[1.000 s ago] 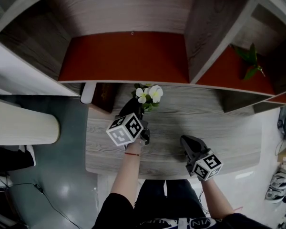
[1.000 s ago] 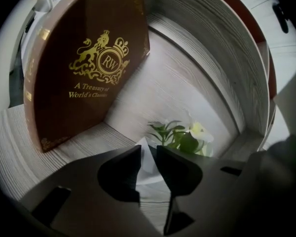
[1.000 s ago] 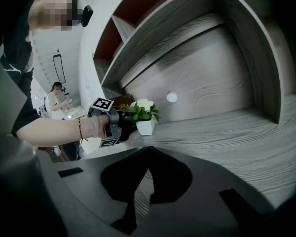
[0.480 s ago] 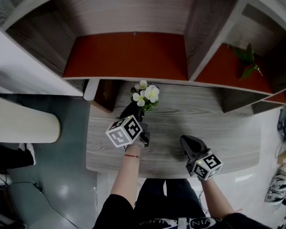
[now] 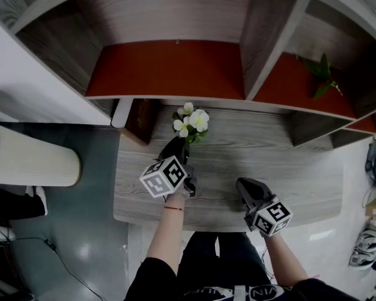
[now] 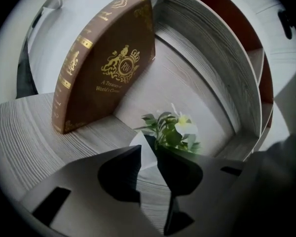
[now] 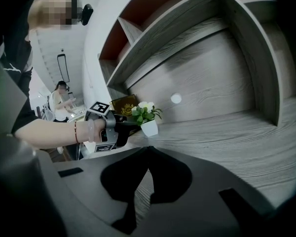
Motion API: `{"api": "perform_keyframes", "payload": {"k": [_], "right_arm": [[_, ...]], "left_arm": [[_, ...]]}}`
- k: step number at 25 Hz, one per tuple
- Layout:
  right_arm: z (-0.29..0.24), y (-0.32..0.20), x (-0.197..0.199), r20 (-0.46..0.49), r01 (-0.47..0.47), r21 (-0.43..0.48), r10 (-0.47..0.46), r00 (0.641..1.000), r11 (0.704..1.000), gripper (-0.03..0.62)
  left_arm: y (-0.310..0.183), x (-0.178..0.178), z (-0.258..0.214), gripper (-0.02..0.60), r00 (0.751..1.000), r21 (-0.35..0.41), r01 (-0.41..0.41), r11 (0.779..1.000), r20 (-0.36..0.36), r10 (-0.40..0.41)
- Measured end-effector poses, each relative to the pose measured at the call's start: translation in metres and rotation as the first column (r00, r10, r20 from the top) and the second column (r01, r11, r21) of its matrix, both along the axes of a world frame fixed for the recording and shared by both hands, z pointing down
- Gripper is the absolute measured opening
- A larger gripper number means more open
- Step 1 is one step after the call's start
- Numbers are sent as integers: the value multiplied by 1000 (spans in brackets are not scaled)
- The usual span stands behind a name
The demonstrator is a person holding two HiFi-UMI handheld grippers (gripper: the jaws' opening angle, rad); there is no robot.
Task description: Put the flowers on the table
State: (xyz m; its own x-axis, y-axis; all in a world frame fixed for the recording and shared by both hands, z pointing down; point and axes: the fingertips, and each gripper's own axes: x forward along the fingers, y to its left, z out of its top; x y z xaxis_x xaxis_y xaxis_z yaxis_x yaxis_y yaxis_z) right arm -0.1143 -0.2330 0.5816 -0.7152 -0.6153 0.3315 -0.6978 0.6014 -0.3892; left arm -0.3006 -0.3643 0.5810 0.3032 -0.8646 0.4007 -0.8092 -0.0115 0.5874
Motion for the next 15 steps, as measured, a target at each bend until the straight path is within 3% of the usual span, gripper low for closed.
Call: {"api": "perform_keyframes", "payload": {"k": [6,12,15], "right_arm": [[-18,-1,-2,8,10,46,-11,1000,999,11],[-43,-3,-11,13,58,105,-60,998,993,11],[-54,-4,-16,19,79,130,-83,996,988,11]], "left_arm": [[24,1,-5,31,989,-26,-58,998,133,61],[47,6,-35,5,991,76,-117,990,74,112],[55,5,-49,3,989,120,-134,984,85,124]]}}
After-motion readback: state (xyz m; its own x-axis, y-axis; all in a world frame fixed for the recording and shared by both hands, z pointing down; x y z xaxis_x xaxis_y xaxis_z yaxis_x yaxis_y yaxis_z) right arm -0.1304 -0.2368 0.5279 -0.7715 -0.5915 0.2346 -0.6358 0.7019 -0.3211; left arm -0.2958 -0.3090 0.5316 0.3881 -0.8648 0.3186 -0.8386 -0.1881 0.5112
